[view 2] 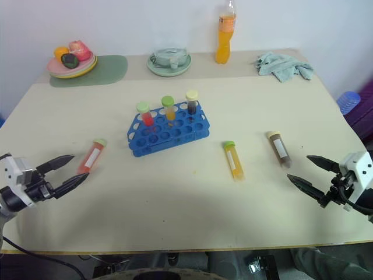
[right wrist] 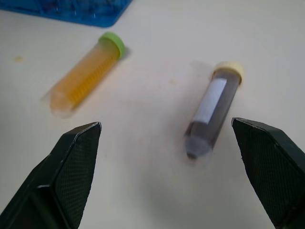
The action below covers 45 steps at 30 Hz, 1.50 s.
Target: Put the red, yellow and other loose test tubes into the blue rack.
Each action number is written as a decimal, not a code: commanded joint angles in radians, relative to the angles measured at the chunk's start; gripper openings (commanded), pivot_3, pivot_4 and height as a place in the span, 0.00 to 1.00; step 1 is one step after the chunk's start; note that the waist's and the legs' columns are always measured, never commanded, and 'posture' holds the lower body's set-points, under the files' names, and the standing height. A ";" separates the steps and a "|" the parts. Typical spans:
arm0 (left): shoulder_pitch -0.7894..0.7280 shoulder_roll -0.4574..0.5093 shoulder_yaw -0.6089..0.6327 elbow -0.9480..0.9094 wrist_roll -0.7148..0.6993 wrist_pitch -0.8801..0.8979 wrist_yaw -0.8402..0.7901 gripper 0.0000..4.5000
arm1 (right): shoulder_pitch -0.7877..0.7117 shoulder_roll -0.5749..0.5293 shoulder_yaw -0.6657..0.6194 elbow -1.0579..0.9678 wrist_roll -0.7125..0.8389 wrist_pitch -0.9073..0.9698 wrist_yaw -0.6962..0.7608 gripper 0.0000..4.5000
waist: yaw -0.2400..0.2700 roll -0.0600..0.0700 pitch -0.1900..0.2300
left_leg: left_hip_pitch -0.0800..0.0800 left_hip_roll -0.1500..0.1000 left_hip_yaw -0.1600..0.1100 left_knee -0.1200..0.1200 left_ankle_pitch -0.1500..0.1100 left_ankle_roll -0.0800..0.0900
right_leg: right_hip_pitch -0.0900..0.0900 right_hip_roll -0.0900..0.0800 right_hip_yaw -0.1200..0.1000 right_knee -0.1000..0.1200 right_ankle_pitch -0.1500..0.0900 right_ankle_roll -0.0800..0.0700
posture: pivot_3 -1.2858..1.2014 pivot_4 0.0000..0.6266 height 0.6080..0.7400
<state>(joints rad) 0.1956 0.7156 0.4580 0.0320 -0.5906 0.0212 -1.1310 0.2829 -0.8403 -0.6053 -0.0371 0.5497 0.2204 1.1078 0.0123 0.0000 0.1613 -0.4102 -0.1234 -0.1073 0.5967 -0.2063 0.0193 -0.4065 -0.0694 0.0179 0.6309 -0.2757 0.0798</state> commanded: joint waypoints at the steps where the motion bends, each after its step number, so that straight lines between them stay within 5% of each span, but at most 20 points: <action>1: -0.003 -0.004 0.017 -0.046 -0.029 0.010 -0.005 0.90 | -0.005 0.006 -0.010 -0.009 -0.004 -0.033 0.008 1.00 | 0.000 0.000 0.000 | 0.000 0.000 0.000 0.000 0.000 0.000 | 0.000 0.000 0.000 0.000 0.000 0.000 | 0.52 0.24 1.00; 12: -0.044 -0.013 -0.036 -0.091 -0.059 0.027 -0.095 0.90 | -0.115 0.004 0.018 -0.120 0.021 0.121 -0.157 1.00 | 0.001 0.000 0.000 | 0.000 0.000 0.000 0.001 0.000 0.000 | 0.000 0.000 0.000 0.001 0.001 0.001 | 0.52 0.24 1.00; 25: -0.155 -0.008 -0.118 -0.155 -0.039 0.030 -0.163 0.90 | -0.587 -0.098 0.227 -0.177 0.124 0.909 -0.577 1.00 | 0.000 0.000 0.000 | 0.000 0.000 0.001 0.001 0.000 0.000 | -0.001 0.000 0.000 0.001 0.001 0.001 | 0.52 0.24 1.00; 37: -0.109 -0.025 -0.125 -0.242 -0.051 0.046 -0.115 0.90 | -0.889 -0.190 0.522 0.184 -0.047 0.989 -0.495 1.00 | -0.004 0.001 0.000 | -0.001 0.000 0.002 0.001 0.001 0.004 | -0.002 -0.001 -0.001 0.000 0.002 0.002 | 0.52 0.24 1.00; 45: -0.050 -0.042 -0.118 -0.301 -0.061 0.056 -0.081 0.90 | -1.061 -0.152 0.634 0.412 -0.105 0.979 -0.356 1.00 | -0.004 0.001 0.000 | -0.001 0.000 0.003 0.002 0.001 0.004 | -0.002 -0.001 -0.001 0.001 0.002 0.002 | 0.52 0.24 1.00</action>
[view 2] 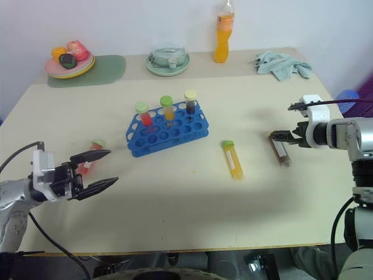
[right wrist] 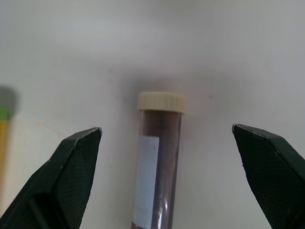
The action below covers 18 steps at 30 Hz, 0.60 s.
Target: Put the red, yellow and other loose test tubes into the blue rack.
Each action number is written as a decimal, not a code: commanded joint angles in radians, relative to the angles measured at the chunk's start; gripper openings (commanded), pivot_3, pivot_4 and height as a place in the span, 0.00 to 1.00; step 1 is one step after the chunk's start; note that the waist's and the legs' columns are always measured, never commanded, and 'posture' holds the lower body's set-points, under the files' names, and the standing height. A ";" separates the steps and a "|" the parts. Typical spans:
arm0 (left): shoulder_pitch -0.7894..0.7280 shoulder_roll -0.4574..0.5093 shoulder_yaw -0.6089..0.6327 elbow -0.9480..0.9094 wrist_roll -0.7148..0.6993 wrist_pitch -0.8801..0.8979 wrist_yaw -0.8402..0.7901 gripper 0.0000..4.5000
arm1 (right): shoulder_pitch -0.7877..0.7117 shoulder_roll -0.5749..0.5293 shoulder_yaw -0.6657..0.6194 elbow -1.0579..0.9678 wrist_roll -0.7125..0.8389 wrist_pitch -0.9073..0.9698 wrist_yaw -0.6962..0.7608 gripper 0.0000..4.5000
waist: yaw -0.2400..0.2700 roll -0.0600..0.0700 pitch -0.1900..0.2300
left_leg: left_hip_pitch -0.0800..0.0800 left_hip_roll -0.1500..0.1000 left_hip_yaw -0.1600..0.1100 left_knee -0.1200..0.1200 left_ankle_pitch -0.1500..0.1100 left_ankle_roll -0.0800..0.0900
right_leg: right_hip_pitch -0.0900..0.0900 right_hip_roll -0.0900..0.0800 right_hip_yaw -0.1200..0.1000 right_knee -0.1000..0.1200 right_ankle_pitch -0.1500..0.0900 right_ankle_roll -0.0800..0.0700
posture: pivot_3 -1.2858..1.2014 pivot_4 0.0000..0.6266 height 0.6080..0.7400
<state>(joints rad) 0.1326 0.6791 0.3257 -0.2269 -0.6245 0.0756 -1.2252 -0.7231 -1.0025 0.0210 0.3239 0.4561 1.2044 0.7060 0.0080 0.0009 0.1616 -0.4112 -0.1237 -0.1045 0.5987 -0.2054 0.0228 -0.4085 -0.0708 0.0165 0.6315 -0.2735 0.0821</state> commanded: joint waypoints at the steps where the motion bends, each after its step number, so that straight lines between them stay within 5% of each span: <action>1: 0.018 -0.008 0.016 -0.049 -0.029 0.005 0.018 0.90 | -0.072 0.020 0.019 0.083 -0.019 -0.006 0.060 1.00 | 0.000 0.000 0.000 | 0.000 0.000 0.000 0.000 0.000 0.000 | 0.000 0.000 0.000 0.000 0.000 0.000 | 0.52 0.24 1.00; 10: 0.051 -0.011 0.024 -0.082 -0.044 0.017 0.037 0.90 | -0.219 0.072 0.216 0.396 -0.201 -0.144 0.240 1.00 | 0.001 0.000 0.000 | 0.000 0.000 0.000 0.000 0.000 0.000 | 0.000 0.000 0.000 0.000 0.000 0.000 | 0.52 0.24 1.00; 13: 0.057 -0.015 0.026 -0.095 -0.048 0.023 0.048 0.91 | -0.248 0.084 0.263 0.458 -0.260 -0.198 0.296 0.81 | 0.001 0.000 0.000 | 0.000 0.000 0.000 0.001 0.000 0.000 | 0.000 0.000 0.000 0.000 0.001 0.001 | 0.52 0.24 1.00; 18: 0.075 -0.012 0.032 -0.108 -0.053 0.026 0.054 0.91 | -0.256 0.101 0.278 0.476 -0.313 -0.228 0.352 0.24 | -0.001 0.000 0.000 | 0.000 0.000 0.000 0.000 0.000 0.000 | 0.000 0.000 0.000 0.000 0.001 0.002 | 0.52 0.24 1.00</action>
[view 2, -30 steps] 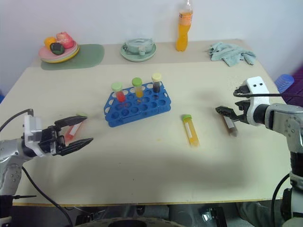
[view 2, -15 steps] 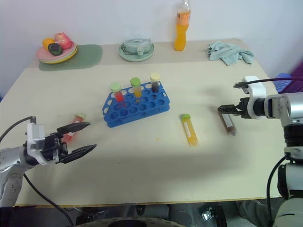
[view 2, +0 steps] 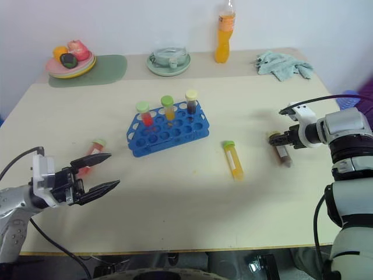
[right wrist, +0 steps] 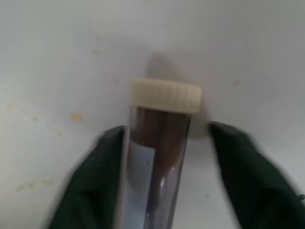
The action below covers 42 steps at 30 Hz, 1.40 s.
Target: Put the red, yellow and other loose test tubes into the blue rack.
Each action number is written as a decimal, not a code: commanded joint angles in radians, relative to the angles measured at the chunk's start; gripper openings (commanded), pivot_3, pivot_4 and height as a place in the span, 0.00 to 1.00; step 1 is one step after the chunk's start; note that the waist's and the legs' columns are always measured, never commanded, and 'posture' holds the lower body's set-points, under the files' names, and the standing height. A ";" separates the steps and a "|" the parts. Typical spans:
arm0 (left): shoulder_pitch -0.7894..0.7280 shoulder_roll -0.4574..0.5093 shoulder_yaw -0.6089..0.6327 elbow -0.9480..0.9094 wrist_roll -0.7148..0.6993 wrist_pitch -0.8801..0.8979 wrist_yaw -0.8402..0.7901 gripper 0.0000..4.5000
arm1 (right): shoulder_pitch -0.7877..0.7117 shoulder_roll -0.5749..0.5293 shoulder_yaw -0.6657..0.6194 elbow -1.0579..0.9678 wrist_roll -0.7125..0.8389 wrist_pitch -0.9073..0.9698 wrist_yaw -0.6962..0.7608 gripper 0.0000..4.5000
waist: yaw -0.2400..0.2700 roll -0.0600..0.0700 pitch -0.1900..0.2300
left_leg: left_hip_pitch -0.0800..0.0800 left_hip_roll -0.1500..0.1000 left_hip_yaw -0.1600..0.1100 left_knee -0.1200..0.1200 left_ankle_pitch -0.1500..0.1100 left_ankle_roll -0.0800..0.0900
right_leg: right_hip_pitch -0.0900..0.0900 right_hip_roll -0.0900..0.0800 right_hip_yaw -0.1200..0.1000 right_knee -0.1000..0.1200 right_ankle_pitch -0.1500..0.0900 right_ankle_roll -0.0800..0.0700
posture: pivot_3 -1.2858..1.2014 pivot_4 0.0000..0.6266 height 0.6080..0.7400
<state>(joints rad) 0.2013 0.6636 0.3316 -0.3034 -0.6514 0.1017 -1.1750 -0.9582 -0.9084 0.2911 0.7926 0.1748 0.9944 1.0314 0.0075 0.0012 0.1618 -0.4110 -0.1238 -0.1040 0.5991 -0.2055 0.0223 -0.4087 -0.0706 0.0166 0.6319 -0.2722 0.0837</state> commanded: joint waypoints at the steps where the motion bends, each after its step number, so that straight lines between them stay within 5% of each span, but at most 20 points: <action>1: 0.008 0.004 0.027 -0.032 -0.028 0.001 0.004 0.91 | -0.014 0.008 0.011 -0.002 -0.044 -0.037 0.035 0.17 | -0.001 0.000 0.000 | 0.000 0.000 0.000 0.000 0.000 0.000 | 0.000 0.000 0.000 0.000 0.000 0.000 | 0.52 0.24 1.00; 6: -0.002 0.008 0.020 -0.034 -0.031 0.008 0.011 0.91 | 0.054 -0.012 -0.007 -0.121 -0.051 -0.098 0.104 0.17 | -0.001 0.000 0.000 | 0.000 0.000 0.000 0.001 -0.001 -0.002 | 0.000 0.000 0.000 0.001 0.000 0.000 | 0.52 0.24 1.00; 13: -0.026 0.010 0.005 -0.026 -0.025 0.013 0.016 0.91 | 0.264 -0.031 -0.261 -0.634 0.184 -0.166 0.211 0.17 | -0.006 0.002 0.001 | 0.000 0.000 0.000 0.001 -0.001 -0.002 | 0.000 0.000 0.000 0.002 0.001 0.002 | 0.52 0.24 1.00; 20: -0.075 -0.028 -0.043 0.020 -0.002 -0.002 0.025 0.91 | 0.399 0.340 -0.491 -0.966 0.446 -0.299 0.022 0.17 | -0.001 0.000 0.000 | 0.001 0.001 0.000 0.003 -0.001 -0.002 | 0.001 0.000 0.000 0.003 0.001 0.002 | 0.52 0.24 1.00; 29: -0.101 -0.097 -0.041 0.080 0.016 -0.044 0.055 0.91 | 0.397 0.676 -0.350 -0.671 0.164 -0.903 -0.192 0.17 | 0.001 0.001 0.001 | 0.002 0.001 0.000 0.012 -0.001 -0.002 | 0.000 0.003 0.001 0.003 0.006 0.001 | 0.52 0.24 1.00; 42: -0.033 -0.111 -0.026 0.036 0.022 -0.080 0.088 0.91 | 0.241 0.728 -0.353 -0.163 0.070 -1.291 -0.243 0.17 | -0.017 0.001 0.001 | 0.003 0.001 0.000 0.011 -0.001 -0.003 | 0.000 0.005 0.002 0.005 0.008 0.003 | 0.52 0.24 1.00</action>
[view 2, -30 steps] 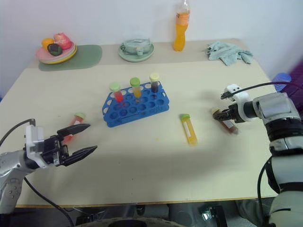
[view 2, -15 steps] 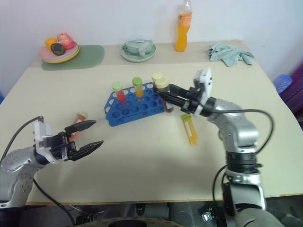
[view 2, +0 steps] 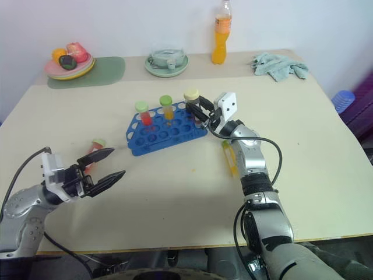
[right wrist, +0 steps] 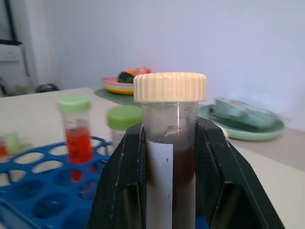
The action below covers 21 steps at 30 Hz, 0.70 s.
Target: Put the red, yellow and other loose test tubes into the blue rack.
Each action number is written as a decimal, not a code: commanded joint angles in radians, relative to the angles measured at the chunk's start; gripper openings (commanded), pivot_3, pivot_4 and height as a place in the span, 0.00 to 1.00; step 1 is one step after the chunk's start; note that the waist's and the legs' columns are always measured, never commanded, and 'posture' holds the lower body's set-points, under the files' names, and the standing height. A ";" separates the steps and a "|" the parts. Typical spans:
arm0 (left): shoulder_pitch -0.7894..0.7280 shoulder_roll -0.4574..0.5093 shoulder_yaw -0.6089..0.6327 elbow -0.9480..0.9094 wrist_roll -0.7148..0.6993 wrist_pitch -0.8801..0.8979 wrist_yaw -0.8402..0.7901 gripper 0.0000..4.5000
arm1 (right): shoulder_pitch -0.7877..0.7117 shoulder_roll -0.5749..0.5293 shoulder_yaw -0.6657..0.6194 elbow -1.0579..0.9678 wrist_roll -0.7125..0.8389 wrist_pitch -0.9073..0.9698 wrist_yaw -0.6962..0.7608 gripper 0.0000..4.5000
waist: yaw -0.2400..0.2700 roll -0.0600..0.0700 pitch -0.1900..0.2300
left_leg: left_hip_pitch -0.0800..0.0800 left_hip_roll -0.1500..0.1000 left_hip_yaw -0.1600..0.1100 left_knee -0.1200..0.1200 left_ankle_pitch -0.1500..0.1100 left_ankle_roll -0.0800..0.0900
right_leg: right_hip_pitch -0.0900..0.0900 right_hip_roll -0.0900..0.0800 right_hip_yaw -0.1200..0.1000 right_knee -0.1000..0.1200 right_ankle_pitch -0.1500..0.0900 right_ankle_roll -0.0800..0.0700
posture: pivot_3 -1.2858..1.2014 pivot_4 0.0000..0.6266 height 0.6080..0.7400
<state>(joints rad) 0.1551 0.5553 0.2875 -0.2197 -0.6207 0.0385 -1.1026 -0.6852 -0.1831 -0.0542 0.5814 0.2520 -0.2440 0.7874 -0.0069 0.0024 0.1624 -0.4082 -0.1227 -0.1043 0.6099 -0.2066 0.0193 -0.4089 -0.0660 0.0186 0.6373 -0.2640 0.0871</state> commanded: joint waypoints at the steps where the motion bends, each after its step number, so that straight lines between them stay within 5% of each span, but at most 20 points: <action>1: 0.019 -0.005 0.019 -0.053 -0.008 -0.019 0.021 0.91 | -0.036 0.004 -0.007 0.065 -0.007 -0.059 0.003 0.17 | -0.006 0.000 0.000 | 0.000 0.000 0.000 0.000 0.000 0.000 | 0.000 0.000 0.000 0.000 0.000 0.000 | 0.52 0.24 1.00; 21: 0.040 -0.011 0.019 -0.060 -0.005 -0.048 0.049 0.91 | -0.041 0.083 0.001 0.198 -0.005 -0.141 0.013 0.17 | -0.009 0.000 0.000 | 0.001 0.000 0.000 0.000 0.000 -0.003 | -0.001 0.001 0.001 0.009 -0.002 -0.003 | 0.52 0.24 1.00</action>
<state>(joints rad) 0.1991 0.5412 0.2888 -0.2579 -0.6208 0.0106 -1.0585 -0.7150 -0.1132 -0.0509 0.7579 0.2522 -0.3696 0.8089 -0.0157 0.0024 0.1623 -0.4067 -0.1223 -0.1043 0.6099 -0.2066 0.0159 -0.4101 -0.0654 0.0199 0.6464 -0.2658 0.0841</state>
